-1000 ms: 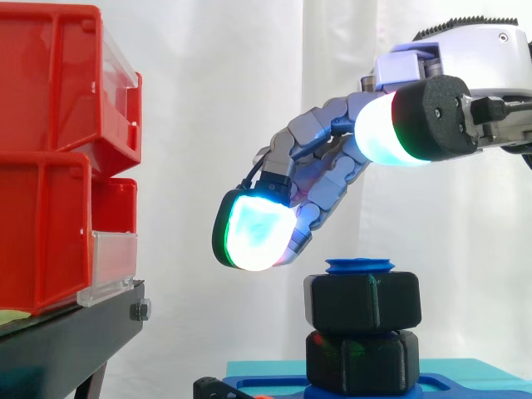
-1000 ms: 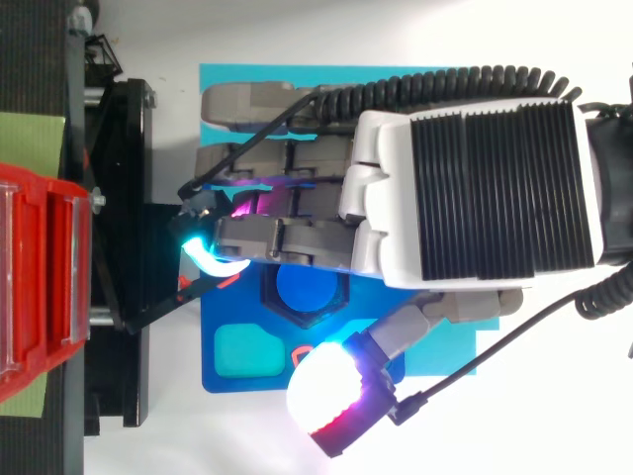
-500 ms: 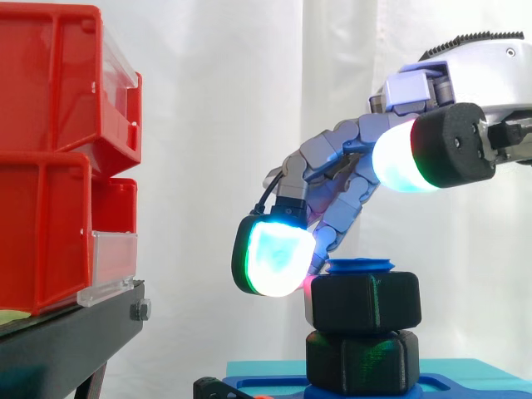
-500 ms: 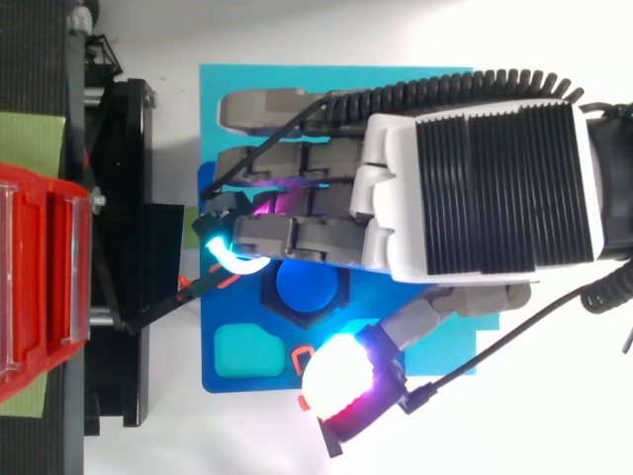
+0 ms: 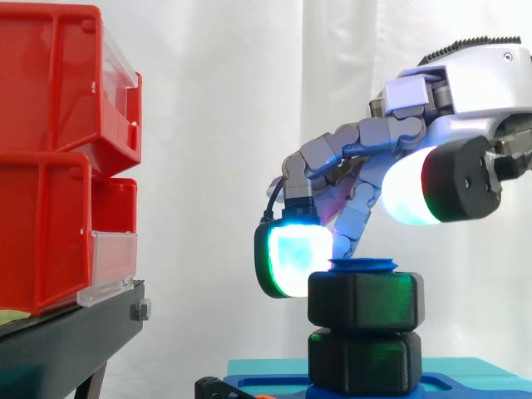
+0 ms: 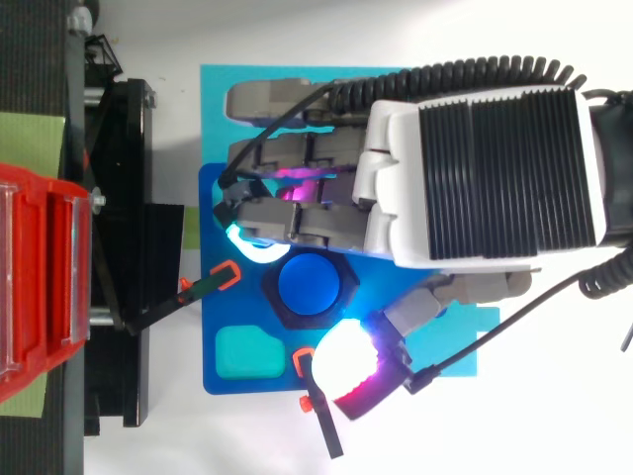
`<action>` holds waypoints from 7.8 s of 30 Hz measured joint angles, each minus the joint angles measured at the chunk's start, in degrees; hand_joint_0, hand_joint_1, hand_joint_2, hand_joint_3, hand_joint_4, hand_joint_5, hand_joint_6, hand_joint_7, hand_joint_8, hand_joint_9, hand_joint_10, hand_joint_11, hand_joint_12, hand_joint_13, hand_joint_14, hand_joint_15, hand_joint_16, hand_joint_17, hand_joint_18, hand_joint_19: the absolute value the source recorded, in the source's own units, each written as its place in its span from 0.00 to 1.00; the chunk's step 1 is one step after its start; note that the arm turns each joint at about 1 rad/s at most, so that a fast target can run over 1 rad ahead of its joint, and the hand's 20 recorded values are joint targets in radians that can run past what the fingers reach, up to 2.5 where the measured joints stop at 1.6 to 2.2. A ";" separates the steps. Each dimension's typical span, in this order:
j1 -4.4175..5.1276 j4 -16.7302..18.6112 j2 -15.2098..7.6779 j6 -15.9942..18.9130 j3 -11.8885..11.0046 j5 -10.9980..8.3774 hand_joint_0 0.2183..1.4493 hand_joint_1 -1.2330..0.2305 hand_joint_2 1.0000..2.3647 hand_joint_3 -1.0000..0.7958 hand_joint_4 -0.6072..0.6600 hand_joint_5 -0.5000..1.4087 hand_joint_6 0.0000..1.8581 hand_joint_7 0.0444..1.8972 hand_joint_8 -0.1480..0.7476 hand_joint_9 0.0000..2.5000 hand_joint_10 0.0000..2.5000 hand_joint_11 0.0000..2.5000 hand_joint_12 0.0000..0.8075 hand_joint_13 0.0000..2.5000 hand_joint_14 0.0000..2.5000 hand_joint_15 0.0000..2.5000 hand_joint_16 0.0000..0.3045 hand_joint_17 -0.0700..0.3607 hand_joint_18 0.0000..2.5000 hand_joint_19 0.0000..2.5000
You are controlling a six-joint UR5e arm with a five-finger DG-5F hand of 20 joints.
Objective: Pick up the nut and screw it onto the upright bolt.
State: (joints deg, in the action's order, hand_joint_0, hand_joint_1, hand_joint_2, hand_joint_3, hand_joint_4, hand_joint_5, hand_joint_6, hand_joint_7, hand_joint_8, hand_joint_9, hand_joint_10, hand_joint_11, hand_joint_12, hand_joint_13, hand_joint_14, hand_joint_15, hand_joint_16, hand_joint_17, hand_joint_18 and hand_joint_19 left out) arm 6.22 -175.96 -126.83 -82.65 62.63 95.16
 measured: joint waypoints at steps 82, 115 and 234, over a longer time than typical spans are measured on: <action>1.77 -3.02 -0.95 2.06 -5.67 3.03 0.21 0.78 0.00 0.28 0.65 0.19 0.27 0.35 0.43 0.26 0.00 0.00 0.39 0.11 0.00 0.00 0.10 0.33 0.00 0.00; 2.24 -1.79 -0.96 4.23 -3.58 3.05 0.20 0.77 0.00 0.28 0.66 0.19 0.27 0.37 0.45 0.25 0.00 0.00 0.42 0.10 0.00 0.00 0.12 0.35 0.00 0.00; -5.19 -1.24 -1.05 6.71 -1.55 10.70 0.25 0.67 0.00 0.28 0.59 0.31 0.31 0.74 0.46 0.52 0.00 0.00 0.23 0.32 0.00 0.00 0.03 0.21 0.16 0.00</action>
State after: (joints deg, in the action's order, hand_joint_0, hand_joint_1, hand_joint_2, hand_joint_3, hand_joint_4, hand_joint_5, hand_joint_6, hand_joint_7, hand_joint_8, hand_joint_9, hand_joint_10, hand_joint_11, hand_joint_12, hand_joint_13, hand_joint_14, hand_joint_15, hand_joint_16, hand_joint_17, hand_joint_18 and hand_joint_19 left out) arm 1.04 -177.19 -127.88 -75.94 61.08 105.86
